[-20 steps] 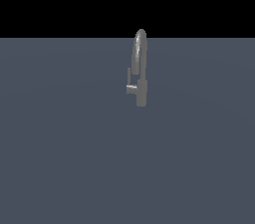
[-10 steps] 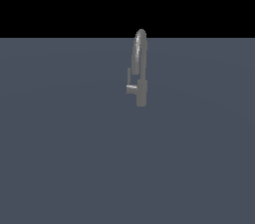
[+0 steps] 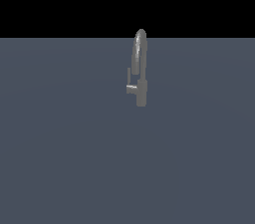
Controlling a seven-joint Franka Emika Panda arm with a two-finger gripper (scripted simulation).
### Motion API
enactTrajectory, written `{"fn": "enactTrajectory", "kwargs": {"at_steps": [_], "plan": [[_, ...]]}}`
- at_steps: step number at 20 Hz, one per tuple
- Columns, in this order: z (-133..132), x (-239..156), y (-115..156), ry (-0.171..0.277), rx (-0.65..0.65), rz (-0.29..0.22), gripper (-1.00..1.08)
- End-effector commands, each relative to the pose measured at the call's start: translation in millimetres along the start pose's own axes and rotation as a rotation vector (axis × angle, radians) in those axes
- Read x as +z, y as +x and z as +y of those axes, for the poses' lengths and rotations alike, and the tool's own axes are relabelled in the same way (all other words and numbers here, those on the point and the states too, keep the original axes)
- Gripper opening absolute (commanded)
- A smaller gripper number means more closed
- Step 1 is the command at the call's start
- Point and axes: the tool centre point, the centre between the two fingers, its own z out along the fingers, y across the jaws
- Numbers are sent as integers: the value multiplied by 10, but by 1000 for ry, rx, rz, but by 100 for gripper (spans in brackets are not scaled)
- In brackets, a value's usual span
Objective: Turn on the faucet by rotating a designated handle.
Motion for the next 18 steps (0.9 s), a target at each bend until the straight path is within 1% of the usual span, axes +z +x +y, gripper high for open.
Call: {"fn": "enactTrajectory", "kwargs": {"at_steps": [1, 10, 18], "plan": [[-82, 82, 138, -22, 62, -4, -100], [-379, 437, 601, -114, 278, 2, -100], [-645, 822, 968, -204, 465, 41, -100]]}}
